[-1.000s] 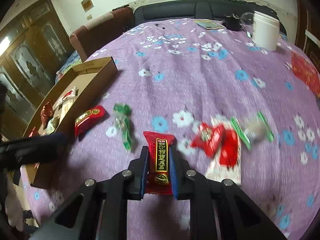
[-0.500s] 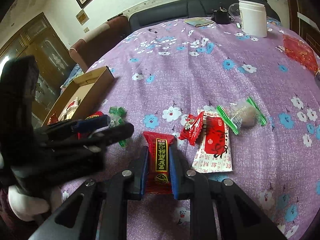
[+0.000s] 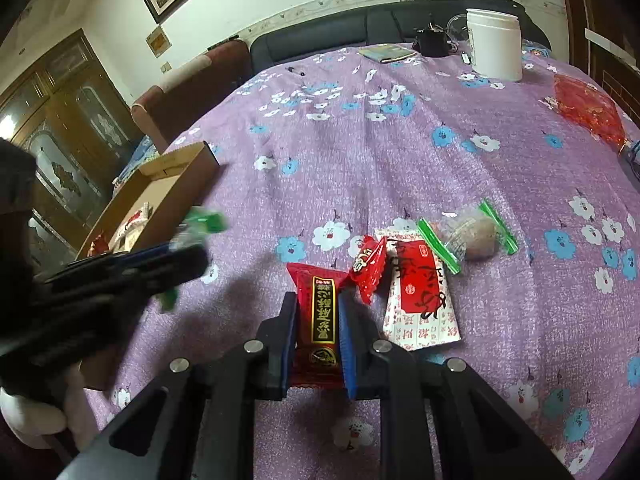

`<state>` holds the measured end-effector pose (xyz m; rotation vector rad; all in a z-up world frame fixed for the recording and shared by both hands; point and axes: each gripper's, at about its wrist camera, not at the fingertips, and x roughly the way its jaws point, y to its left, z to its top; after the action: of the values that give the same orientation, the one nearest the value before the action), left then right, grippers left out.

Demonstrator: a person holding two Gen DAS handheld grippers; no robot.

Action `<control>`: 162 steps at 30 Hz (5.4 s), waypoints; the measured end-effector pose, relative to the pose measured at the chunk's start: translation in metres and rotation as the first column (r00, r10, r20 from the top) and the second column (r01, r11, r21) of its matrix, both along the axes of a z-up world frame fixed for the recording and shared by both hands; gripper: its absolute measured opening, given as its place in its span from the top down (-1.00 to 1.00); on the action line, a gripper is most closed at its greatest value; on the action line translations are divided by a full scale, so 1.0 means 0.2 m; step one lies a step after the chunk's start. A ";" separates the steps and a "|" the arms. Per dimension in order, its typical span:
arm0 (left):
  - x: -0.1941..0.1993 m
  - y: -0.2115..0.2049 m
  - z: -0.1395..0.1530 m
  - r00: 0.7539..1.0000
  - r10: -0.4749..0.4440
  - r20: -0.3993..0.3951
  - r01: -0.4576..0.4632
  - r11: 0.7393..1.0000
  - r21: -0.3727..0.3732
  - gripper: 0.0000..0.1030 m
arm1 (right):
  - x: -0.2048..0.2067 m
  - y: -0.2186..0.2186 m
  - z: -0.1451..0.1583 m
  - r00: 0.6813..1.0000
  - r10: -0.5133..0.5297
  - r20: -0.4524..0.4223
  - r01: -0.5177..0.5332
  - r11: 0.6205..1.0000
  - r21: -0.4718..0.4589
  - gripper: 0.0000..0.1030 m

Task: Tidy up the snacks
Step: 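Grasp the green-wrapped candy with the left gripper while the right holds the red bar, then carry both snacks over the box lid and open both grippers, then grasp the small red candy pack on the table with the right gripper, then grasp the red candy bar with the left gripper while the right holds the red pack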

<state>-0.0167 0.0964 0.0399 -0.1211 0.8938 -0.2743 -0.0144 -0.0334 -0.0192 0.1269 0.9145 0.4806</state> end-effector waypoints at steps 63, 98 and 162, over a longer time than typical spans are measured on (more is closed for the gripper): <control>-0.56 0.83 0.20 0.956 0.287 -0.054 -0.283 0.862 -0.420 -0.10 | 0.19 0.79 0.09 0.998 0.065 0.017 -0.062 0.988 -0.144 0.03; -0.59 0.16 0.09 0.998 -0.024 -0.052 0.014 0.983 -0.184 -0.10 | -0.04 -0.10 0.19 0.987 -0.080 0.136 0.088 0.995 -0.051 0.12; -0.46 0.23 0.02 1.000 0.021 0.002 -0.021 0.992 -0.128 0.56 | -0.07 -0.05 0.07 0.997 0.004 0.074 -0.004 1.000 0.002 0.59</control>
<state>-0.1089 0.1427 0.0433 -0.2485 0.8715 -0.3120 -0.0276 -0.0428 -0.0062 0.1092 0.8419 0.4869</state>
